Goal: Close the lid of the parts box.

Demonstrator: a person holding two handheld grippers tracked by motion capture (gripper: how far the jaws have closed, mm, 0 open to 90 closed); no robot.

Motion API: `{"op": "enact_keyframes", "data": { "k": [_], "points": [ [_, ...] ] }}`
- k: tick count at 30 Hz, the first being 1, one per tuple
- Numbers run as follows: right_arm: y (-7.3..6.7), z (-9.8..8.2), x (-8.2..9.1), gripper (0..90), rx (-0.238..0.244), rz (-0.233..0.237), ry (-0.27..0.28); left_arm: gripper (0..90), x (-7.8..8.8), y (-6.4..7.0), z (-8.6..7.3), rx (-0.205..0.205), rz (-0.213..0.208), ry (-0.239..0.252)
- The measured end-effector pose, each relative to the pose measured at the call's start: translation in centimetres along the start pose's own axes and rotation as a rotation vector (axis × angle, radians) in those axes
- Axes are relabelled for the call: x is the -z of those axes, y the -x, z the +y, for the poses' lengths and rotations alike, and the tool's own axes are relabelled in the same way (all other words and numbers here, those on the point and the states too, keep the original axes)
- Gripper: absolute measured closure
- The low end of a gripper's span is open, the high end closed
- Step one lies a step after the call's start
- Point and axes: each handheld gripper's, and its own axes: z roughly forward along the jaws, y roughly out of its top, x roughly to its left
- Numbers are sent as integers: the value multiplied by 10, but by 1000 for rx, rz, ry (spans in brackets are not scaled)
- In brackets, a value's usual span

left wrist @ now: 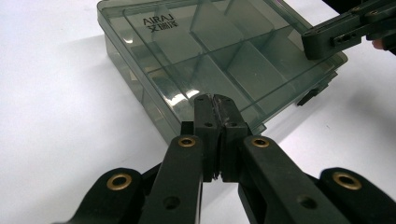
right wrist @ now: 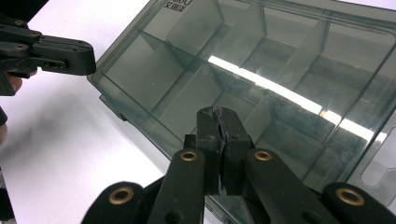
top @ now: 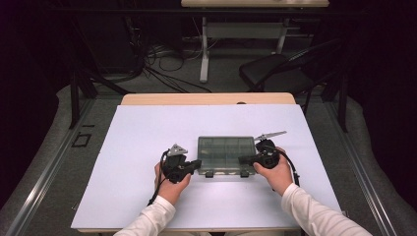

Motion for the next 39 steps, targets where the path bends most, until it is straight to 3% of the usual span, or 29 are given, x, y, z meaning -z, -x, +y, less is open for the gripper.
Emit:
{"op": "enact_keyframes", "data": {
  "k": [8,14,23,30,32,35,39],
  "points": [
    [-2,0,0,848,3,1,0,869,1,1,0,1,0,0],
    [-6,0,1,763,21,-1,17,833,4,2,0,3,-3,17],
    [-13,0,2,594,70,0,74,690,9,4,1,-22,-27,41],
    [-19,-2,-1,530,120,-13,70,555,10,4,-1,-35,-40,49],
    [-20,-3,0,525,114,-5,74,531,10,4,-2,-43,-39,47],
    [-20,-4,0,492,103,8,91,488,10,5,-3,-88,-15,47],
    [-22,-4,1,444,124,9,96,450,12,5,-3,-98,-4,46]
  ]
}}
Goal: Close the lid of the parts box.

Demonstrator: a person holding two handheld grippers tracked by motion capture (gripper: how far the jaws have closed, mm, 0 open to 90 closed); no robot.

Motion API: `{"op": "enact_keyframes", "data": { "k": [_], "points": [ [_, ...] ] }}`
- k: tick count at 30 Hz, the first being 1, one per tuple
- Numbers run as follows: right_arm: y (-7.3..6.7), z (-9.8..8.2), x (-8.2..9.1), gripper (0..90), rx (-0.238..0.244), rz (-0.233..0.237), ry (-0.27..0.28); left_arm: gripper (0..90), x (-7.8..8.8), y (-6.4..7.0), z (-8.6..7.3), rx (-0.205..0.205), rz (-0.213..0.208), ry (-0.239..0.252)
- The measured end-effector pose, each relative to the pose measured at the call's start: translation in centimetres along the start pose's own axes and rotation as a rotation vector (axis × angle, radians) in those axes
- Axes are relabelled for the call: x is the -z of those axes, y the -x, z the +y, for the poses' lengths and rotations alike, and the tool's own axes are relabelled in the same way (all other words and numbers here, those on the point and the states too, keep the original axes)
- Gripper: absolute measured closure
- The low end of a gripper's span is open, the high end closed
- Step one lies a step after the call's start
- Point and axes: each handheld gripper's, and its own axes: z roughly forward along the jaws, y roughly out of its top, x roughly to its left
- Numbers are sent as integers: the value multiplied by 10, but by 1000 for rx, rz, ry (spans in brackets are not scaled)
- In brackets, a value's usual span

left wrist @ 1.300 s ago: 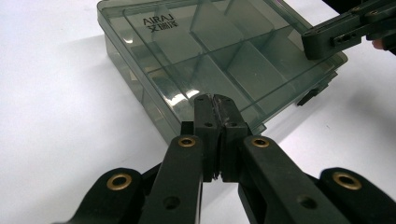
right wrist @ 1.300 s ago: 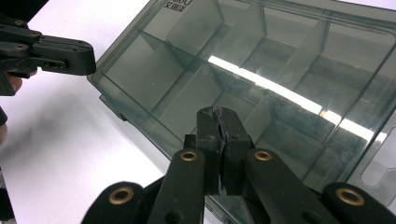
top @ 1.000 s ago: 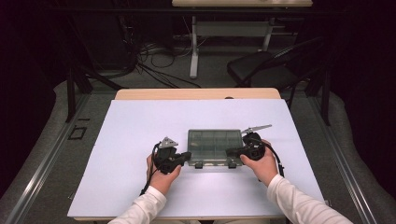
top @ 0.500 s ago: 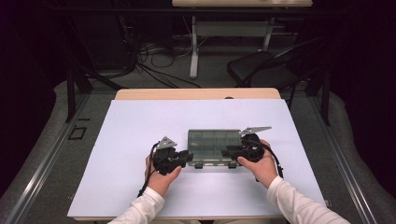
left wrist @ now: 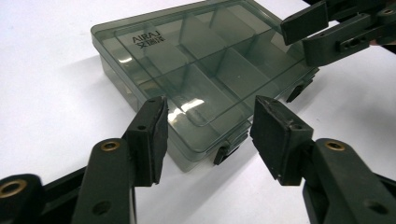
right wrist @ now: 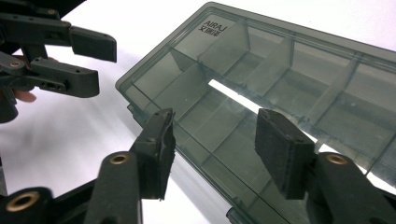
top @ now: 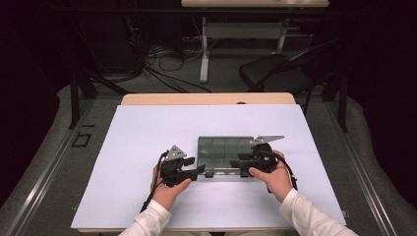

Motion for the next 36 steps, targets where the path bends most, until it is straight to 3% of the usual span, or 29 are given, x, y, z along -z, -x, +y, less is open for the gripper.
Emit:
{"op": "enact_keyframes", "data": {
  "k": [3,8,11,13,16,21,24,30,36],
  "points": [
    [-2,0,2,424,4,22,8,429,1,-3,0,12,-10,-3],
    [-5,-1,7,380,39,11,31,403,5,-9,-1,40,-37,18],
    [-5,-2,8,371,40,17,17,381,8,-11,-1,55,-43,5],
    [-6,-3,9,360,49,9,6,381,9,-12,-2,16,-25,-5],
    [-10,-5,9,323,49,-8,-2,326,10,-12,-3,15,-20,-19],
    [-13,-9,7,257,41,-15,-12,263,11,-9,-5,-31,-19,-24],
    [-13,-12,7,245,40,-28,4,244,12,-9,-5,-37,-20,-29],
    [-11,-16,8,234,37,-70,24,217,13,-12,-6,-6,-17,-5],
    [-10,-17,13,203,24,-64,43,187,13,-15,-9,22,-13,8]
  ]
}}
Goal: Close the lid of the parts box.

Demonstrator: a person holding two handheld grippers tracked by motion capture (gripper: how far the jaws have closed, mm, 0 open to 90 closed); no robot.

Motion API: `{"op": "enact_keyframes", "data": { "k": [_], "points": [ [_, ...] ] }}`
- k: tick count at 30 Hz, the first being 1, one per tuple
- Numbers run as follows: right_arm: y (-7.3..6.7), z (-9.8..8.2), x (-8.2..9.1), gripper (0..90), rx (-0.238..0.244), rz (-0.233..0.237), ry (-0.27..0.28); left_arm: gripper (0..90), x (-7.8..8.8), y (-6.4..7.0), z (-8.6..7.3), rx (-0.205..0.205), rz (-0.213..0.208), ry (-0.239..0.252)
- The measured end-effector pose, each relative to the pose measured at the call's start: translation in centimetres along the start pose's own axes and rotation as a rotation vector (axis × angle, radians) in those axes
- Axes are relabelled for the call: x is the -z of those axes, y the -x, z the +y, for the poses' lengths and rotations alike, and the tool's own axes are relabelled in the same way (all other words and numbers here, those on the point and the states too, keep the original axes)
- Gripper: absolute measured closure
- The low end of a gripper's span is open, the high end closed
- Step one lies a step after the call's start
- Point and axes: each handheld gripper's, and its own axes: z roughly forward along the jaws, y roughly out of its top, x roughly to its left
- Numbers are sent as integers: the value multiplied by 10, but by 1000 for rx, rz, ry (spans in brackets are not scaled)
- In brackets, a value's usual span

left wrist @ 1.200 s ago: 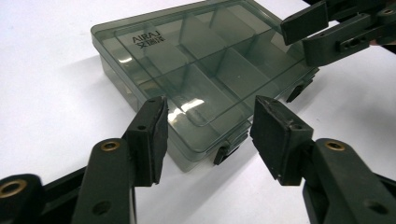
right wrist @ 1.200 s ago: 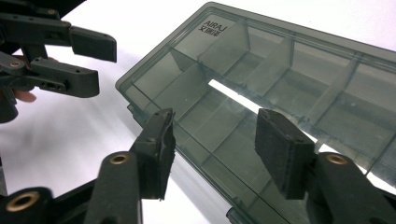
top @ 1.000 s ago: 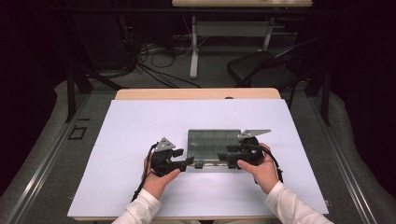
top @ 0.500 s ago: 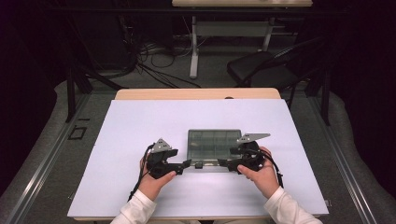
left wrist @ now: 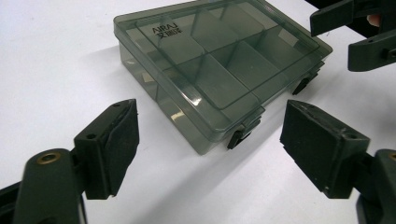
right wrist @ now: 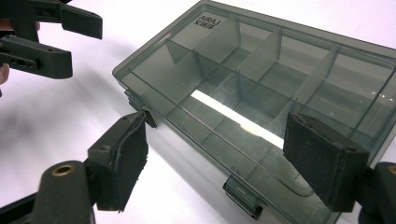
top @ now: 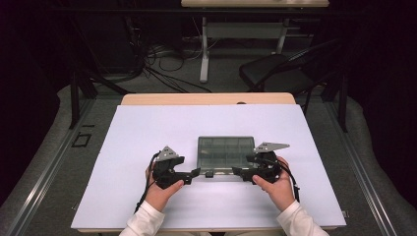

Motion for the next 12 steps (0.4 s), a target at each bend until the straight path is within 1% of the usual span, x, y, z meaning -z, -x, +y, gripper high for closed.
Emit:
{"op": "enact_keyframes", "data": {
  "k": [3,7,8,9,12],
  "points": [
    [1,-2,1,189,-10,5,-2,173,0,-1,-2,12,2,6],
    [1,-4,0,176,4,-15,-4,161,0,-2,-4,17,8,12],
    [0,-4,0,167,0,-17,-7,160,1,-2,-5,17,12,8],
    [0,-5,0,162,4,-13,-5,158,2,-3,-5,15,11,7],
    [-1,-5,1,162,-2,-4,4,155,3,-4,-8,30,11,18]
  ]
}}
